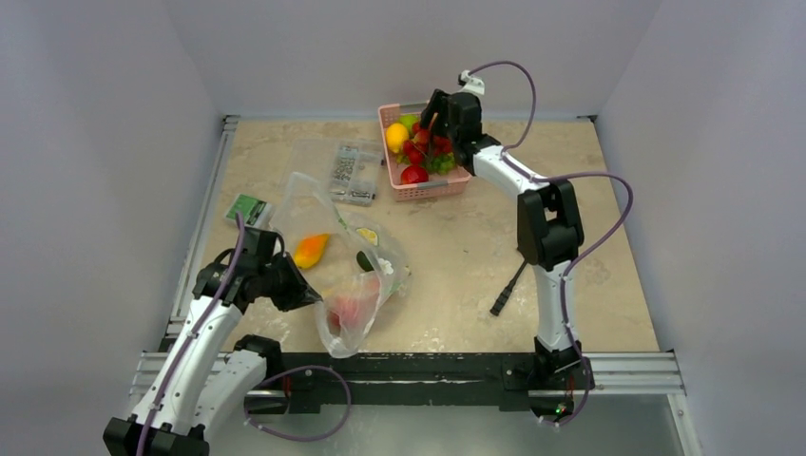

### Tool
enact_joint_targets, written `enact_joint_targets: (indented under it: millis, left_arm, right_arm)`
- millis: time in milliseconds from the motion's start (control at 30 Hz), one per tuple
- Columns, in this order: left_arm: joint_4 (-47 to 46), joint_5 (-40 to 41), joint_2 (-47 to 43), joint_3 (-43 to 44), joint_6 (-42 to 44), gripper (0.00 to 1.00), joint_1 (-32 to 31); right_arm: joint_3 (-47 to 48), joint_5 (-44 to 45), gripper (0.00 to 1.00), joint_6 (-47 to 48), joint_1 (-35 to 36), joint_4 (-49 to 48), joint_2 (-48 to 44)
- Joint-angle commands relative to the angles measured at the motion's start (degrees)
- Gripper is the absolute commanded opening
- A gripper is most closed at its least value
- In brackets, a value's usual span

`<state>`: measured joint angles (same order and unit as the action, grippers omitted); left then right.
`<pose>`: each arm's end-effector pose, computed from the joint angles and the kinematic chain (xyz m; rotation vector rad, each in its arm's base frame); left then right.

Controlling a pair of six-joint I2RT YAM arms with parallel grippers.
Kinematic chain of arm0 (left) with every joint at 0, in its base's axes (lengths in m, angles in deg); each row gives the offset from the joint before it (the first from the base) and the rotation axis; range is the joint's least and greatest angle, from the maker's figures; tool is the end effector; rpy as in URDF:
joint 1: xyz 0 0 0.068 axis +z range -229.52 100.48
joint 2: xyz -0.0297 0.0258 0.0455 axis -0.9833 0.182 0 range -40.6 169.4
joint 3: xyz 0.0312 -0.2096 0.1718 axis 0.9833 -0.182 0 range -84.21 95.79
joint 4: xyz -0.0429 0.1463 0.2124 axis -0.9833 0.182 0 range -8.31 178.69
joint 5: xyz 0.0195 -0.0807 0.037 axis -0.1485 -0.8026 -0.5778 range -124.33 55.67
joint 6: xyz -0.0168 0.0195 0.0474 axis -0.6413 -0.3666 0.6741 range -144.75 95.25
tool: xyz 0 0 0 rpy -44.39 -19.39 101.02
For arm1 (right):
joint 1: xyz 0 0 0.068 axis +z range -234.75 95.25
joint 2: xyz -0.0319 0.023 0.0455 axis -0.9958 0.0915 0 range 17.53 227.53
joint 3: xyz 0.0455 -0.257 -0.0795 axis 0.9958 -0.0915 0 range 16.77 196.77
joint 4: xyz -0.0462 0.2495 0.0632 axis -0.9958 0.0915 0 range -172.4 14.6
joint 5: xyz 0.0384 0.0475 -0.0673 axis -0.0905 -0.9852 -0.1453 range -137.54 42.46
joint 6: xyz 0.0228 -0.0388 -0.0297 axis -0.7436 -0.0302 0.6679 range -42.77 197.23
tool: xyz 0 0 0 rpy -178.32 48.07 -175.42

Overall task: Take the fake fruits out of the plastic bag
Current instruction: Place the fake fruit in the bin.

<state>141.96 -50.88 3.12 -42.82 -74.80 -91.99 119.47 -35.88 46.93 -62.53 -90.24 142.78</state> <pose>0.1210 -0.0371 0.2499 -0.8068 2.6801 -0.7016 0.4906 0.1926 0.2629 0.2744 1.8262 0.4597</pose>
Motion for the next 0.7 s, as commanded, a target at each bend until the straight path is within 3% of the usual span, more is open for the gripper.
enact_joint_targets:
  millis: [0,167,300,467,667]
  left_arm:
    - [0.44,1.01,-0.14,1.76,4.05,0.00,-0.19]
    - [1.58,1.11,1.36,3.20,7.20,0.00,-0.19]
    - [0.63,0.36,0.54,2.70,9.55,0.00,-0.18]
    - [-1.32,-1.76,0.24,2.95,12.44,0.00,-0.19]
    - [-4.83,-4.56,3.28,1.59,13.65,0.00,-0.14]
  right_arm:
    - [-2.29,0.57,0.70,3.44,0.30,2.46,-5.48]
    - [-3.26,0.45,0.72,4.79,0.73,14.54,-11.53]
    - [-10.46,-0.53,0.73,6.73,3.25,20.63,-19.58]
    - [-19.49,-2.25,0.75,10.65,11.38,23.58,-31.00]
    - [-21.32,-6.33,0.72,16.84,23.37,27.98,-39.30]
